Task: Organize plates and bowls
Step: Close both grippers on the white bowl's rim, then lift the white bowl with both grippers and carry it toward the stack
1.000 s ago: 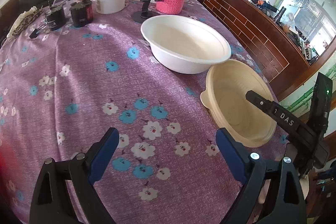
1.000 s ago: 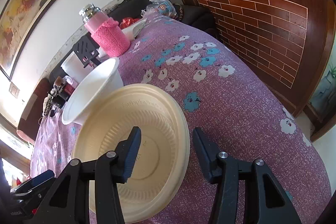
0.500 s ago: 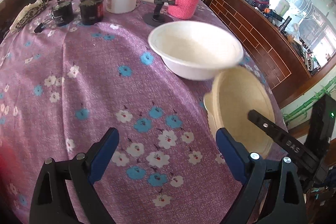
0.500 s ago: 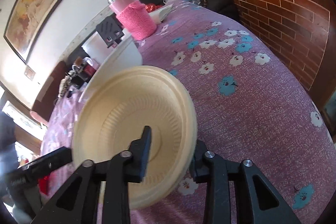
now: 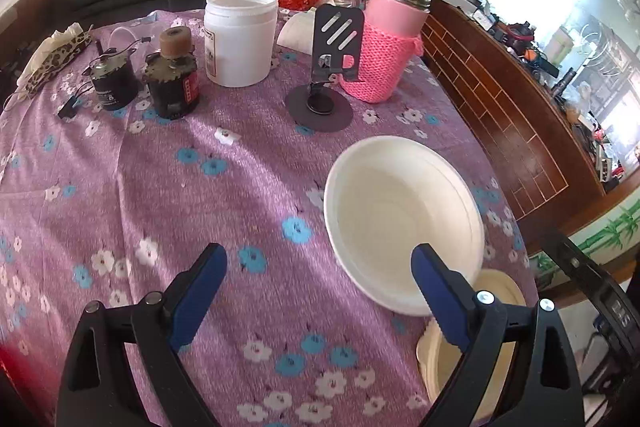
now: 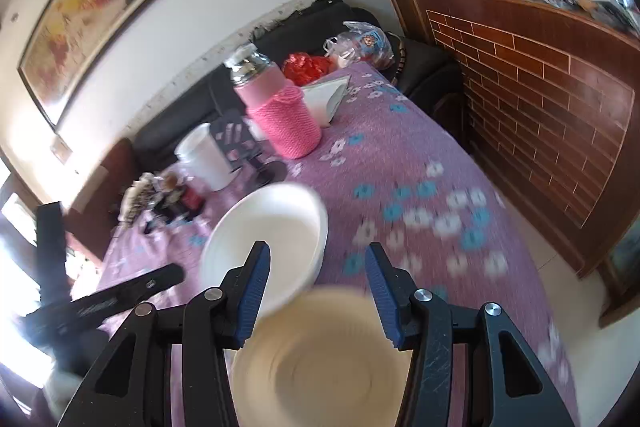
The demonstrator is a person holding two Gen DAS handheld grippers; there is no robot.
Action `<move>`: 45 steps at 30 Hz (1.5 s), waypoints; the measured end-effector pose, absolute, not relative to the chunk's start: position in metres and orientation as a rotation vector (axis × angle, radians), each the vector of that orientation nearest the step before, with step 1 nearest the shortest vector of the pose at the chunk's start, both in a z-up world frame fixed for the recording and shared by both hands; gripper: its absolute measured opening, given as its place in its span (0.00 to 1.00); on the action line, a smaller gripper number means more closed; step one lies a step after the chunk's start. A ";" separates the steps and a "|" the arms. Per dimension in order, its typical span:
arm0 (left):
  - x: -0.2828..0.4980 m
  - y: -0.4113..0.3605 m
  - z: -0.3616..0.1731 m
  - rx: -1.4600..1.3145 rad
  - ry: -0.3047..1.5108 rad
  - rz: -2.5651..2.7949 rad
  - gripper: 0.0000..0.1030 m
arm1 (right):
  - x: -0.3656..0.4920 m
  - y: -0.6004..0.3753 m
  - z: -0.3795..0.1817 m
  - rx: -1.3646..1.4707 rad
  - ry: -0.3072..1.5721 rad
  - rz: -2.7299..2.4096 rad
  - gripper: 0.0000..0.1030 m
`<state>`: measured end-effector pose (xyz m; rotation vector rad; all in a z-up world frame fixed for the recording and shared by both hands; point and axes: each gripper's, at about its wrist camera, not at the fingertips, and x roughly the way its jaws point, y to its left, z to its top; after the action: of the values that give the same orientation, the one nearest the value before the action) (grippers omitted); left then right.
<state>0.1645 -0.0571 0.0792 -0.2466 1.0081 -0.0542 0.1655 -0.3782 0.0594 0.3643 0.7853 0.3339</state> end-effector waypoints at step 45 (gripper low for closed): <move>0.002 0.015 0.130 -0.359 0.759 -0.094 0.23 | 0.076 -0.250 0.106 0.262 0.742 0.638 0.14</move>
<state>0.0019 0.0153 0.1302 -0.3594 0.7586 -0.0943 0.0760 -0.2500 0.1062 0.2619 0.7419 0.6382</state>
